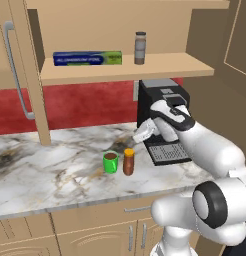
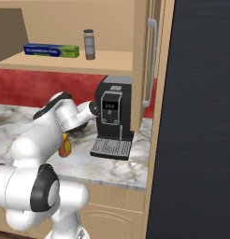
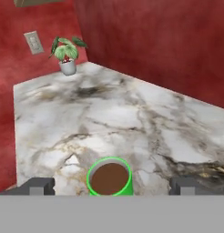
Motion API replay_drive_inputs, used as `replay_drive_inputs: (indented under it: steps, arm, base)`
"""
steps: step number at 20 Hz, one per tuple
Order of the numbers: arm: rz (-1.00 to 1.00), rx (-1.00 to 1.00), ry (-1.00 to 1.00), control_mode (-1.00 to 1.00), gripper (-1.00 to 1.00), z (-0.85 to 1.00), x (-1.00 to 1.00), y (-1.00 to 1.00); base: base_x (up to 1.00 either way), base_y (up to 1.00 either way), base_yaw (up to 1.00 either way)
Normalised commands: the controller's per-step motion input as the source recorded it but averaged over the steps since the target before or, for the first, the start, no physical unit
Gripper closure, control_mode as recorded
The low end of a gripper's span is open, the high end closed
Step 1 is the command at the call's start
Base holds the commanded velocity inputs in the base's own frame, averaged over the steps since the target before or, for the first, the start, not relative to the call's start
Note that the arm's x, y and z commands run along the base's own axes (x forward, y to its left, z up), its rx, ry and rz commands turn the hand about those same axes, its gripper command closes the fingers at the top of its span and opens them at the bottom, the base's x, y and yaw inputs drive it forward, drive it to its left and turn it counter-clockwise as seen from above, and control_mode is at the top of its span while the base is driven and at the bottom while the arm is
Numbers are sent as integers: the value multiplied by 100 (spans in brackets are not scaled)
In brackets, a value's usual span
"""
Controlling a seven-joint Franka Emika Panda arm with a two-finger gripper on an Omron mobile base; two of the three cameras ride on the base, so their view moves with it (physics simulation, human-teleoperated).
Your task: Pick the cinnamon and honey bottle from the cabinet and place them next to the mug.
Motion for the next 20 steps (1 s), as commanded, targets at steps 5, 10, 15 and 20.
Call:
replay_drive_inputs:
  steps: [5,10,15,20]
  arm:
    - [-21,0,9,-100,-100,48,-8,0]
    - [-21,0,16,-100,-100,46,-19,0]
    - [-20,0,18,-100,-100,63,-40,0]
    - [-12,0,12,-100,-100,94,-45,-1]
  base:
    - [0,0,0]
    - [0,0,0]
    - [0,0,0]
    - [0,0,0]
